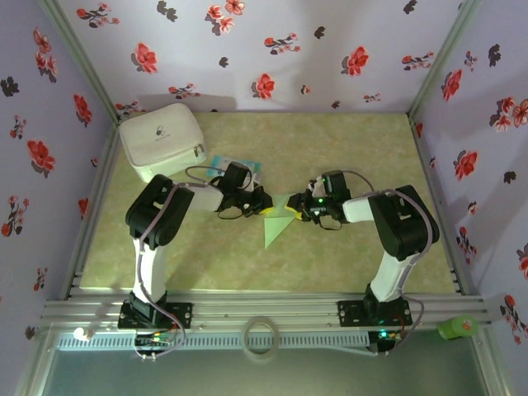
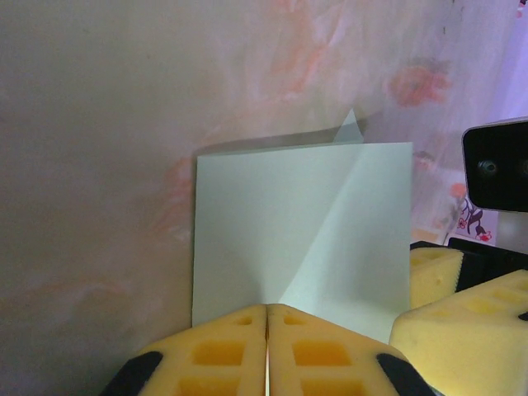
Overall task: Fold a paper plane with a square sheet of paper (pick it up from the middle)
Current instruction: Fold the wing for the fifth time at the center of the table.
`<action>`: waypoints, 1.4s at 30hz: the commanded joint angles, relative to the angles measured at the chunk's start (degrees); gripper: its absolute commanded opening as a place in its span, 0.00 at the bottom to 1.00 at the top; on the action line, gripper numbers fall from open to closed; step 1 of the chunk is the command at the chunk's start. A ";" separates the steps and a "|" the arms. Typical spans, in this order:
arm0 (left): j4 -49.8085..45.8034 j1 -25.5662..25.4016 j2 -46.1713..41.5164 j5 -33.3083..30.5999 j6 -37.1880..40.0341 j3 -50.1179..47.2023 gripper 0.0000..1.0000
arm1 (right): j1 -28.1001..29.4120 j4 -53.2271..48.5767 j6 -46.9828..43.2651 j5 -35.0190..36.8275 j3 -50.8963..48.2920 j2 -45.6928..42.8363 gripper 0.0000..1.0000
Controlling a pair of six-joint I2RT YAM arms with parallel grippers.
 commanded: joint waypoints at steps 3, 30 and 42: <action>-0.29 0.37 0.41 0.42 0.95 -0.37 0.09 | -0.19 1.71 -0.77 -1.74 1.66 1.58 0.27; -2.63 0.32 -11.71 -6.36 3.69 -2.87 0.30 | 0.10 5.42 3.62 2.28 -1.30 -2.24 0.02; -13.60 -12.25 -23.42 -26.56 21.20 -8.29 0.31 | 4.05 9.29 13.46 13.59 -3.55 -5.34 0.02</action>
